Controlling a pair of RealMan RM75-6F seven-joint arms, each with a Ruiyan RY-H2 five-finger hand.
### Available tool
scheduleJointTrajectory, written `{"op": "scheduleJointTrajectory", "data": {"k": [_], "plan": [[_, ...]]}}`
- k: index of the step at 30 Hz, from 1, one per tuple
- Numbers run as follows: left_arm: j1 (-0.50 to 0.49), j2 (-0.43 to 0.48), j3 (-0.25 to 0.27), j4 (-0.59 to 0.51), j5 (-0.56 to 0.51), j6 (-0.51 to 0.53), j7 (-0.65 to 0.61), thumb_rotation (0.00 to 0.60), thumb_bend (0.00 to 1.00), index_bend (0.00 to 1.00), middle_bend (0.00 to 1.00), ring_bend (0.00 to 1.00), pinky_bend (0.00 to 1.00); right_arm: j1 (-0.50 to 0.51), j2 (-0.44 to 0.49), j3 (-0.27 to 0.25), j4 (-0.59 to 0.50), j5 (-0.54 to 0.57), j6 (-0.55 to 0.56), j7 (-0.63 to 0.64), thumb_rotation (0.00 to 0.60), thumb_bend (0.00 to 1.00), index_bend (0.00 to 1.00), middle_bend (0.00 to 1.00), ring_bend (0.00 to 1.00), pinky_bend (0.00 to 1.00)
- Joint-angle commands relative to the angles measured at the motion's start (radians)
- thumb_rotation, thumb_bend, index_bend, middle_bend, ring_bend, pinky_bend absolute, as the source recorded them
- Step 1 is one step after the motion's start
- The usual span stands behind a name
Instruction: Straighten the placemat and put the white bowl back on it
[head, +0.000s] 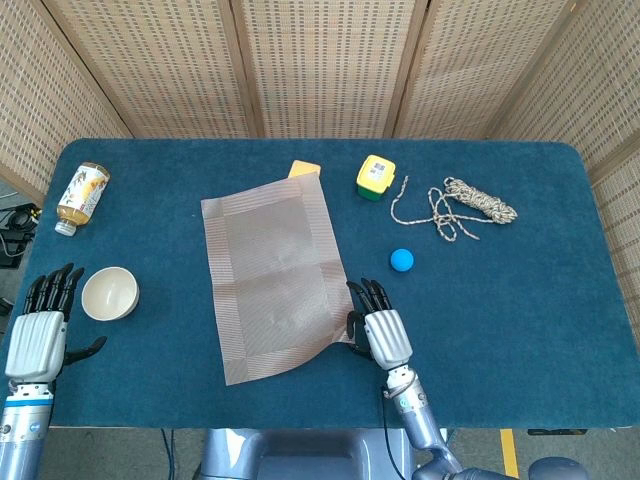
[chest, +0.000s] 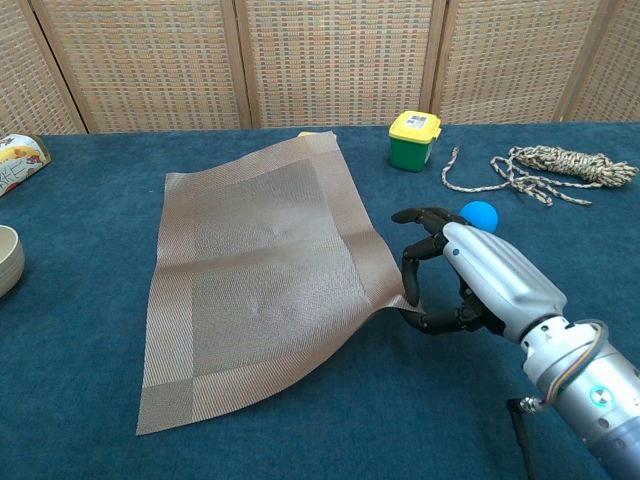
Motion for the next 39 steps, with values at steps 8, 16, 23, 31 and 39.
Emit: {"op": "scheduleJointTrajectory", "data": {"k": [8,16,23,31,39], "plan": [[-0.001,-0.006,-0.001,0.001,0.000,0.002,0.012,0.600,0.12,0.00,0.00,0.00,0.00,-0.052,0.116,-0.034,-0.129,-0.042,0.090,-0.053,0.600,0.62,0.72,0.19,0.00,0.00],[0.002,-0.014,0.009,-0.004,0.020,0.015,0.032,0.600,0.12,0.00,0.00,0.00,0.00,-0.117,0.243,-0.071,-0.245,-0.066,0.163,-0.061,0.600,0.62,0.73,0.19,0.00,0.00],[0.006,-0.017,0.018,-0.010,0.042,0.026,0.041,0.600,0.12,0.00,0.00,0.00,0.00,-0.168,0.354,-0.080,-0.288,-0.076,0.226,-0.056,0.600,0.62,0.73,0.19,0.00,0.00],[0.009,-0.016,0.022,-0.012,0.052,0.031,0.037,0.600,0.12,0.00,0.00,0.00,0.00,-0.194,0.457,-0.031,-0.267,0.007,0.203,0.005,0.600,0.62,0.73,0.19,0.00,0.00],[0.008,-0.019,0.023,-0.013,0.052,0.027,0.046,0.600,0.12,0.00,0.00,0.00,0.00,-0.176,0.515,0.030,-0.192,0.090,0.124,0.045,0.600,0.62,0.73,0.19,0.00,0.00]]}}
